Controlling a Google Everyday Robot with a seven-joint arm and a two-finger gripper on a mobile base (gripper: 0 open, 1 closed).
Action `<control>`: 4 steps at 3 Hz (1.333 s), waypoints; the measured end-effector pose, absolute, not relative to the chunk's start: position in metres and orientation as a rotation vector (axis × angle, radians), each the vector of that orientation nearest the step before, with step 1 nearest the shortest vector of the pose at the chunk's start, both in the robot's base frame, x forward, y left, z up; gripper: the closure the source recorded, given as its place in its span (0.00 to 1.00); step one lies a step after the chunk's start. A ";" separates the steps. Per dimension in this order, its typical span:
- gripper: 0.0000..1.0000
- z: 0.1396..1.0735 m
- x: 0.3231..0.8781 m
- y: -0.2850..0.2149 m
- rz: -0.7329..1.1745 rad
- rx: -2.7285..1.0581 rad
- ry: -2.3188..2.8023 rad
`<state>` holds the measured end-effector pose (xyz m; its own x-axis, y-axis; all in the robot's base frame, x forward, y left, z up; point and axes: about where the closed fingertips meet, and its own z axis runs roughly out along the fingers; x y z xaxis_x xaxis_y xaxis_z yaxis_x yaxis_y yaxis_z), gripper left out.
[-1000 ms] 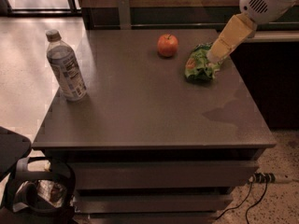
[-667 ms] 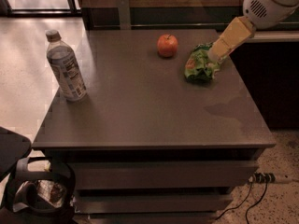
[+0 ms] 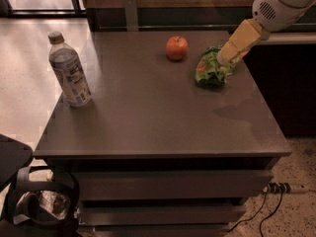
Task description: Move green rice chip bag near blue plastic bottle
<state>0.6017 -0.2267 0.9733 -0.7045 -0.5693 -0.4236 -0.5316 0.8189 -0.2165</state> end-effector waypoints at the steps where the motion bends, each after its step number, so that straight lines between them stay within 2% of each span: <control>1: 0.00 0.970 0.615 -0.221 -0.085 -0.775 2.528; 3: 0.00 0.948 0.669 -0.199 0.057 -0.539 2.540; 4: 0.00 0.928 0.677 -0.196 0.088 -0.434 2.594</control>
Offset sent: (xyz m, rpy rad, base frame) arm 0.0757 0.0315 -0.0156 0.1728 -0.0391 -0.1548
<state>0.6771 -0.1961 0.9277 -0.8219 -0.2880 -0.4914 -0.3205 0.9471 -0.0190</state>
